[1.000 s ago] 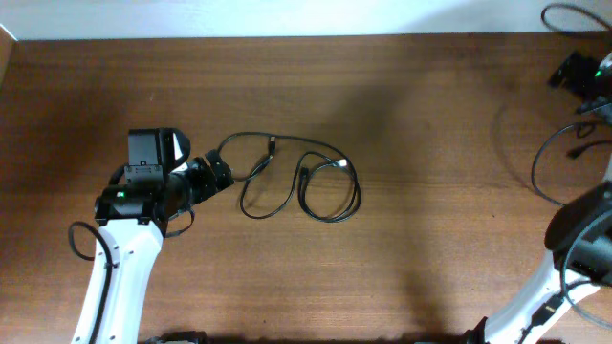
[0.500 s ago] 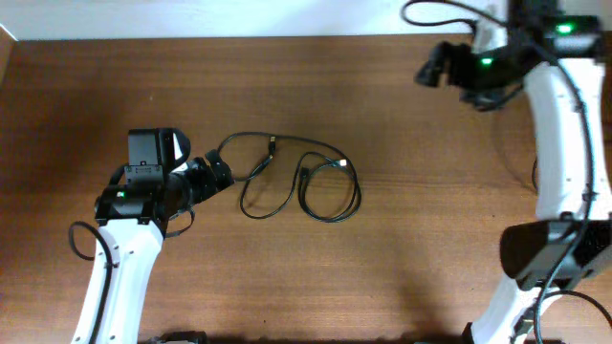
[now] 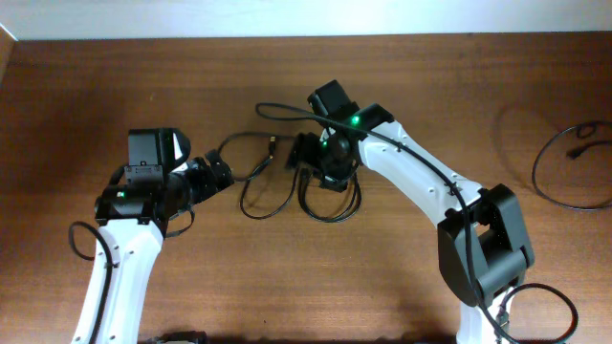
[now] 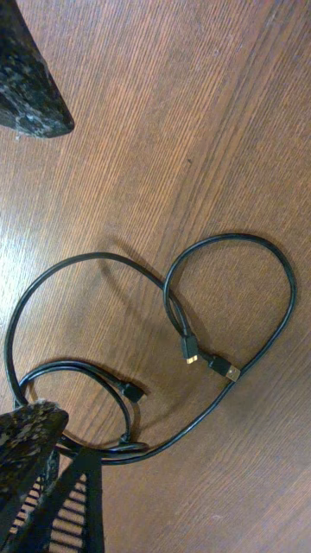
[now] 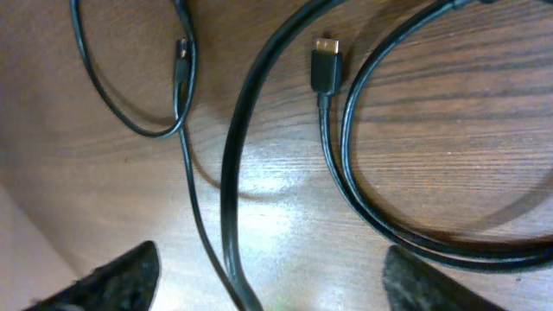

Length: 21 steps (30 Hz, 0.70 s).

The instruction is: Untangle cables

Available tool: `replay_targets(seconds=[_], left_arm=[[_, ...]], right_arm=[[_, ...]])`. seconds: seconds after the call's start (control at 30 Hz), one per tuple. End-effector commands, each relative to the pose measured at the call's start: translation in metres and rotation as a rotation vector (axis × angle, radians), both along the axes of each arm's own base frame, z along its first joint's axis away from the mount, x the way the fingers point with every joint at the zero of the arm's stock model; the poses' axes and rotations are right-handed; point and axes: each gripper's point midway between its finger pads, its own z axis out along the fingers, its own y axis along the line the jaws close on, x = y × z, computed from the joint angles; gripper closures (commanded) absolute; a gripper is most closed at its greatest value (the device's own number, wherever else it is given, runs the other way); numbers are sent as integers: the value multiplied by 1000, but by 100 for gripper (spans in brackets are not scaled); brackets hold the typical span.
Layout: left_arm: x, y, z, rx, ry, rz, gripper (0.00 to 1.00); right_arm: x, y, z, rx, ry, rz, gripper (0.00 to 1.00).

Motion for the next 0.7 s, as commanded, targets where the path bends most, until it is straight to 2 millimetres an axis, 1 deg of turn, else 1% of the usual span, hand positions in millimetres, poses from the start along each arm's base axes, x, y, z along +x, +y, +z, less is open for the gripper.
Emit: replay_targets(seconds=[0.0,0.07,0.13,0.2,0.23,0.27,0.33,0.37,0.4,0.43,0.47,0.57,0.6,0.63,0.67], left_arm=[[1,-1,1,2,-4,-18,1],[1,-1,1,2,-4,-18,1],[1,-1,1,3,-4,-18,1],[1,-1,1,3,-4,-18,1],[1,-1,1,3,-4,-18,1],[1,-1,1,3,-4,-18,1],[1,-1,1,3,-4,-18,1],[1,-1,1,3,-4,-18,1],[1,-1,1,3,-4,-18,1],[1,-1,1,3,-4,-18,1],[1,-1,1,3,-4,-18,1],[1,-1,1,3,-4,-18,1],[1,-1,1,2,-4,-18,1],[1,-1,1,3,-4,-18,1],[1,-1,1,3,-4,-18,1]], right_arm=[[-6,0,-8,-53,-17,-4,36],[-13,6,-10,-57,-13,14,37],[-21,13,-18,-63,-20,38,37],[-21,24,-21,-42,-60,57,37],[-22,25,-22,-52,-66,59,46],[-22,25,-22,-55,-68,61,58],[-22,25,-22,-55,-67,62,94],[-23,25,-19,-45,-62,61,96],[-22,25,-15,-28,-59,59,96],[-18,21,-7,-14,-70,53,96],[-13,16,6,0,-102,52,96],[7,-6,58,-48,-296,-8,96],[13,-14,83,-61,-381,-32,96],[17,-23,114,-64,-475,-46,96],[20,-32,152,-65,-582,-61,96]])
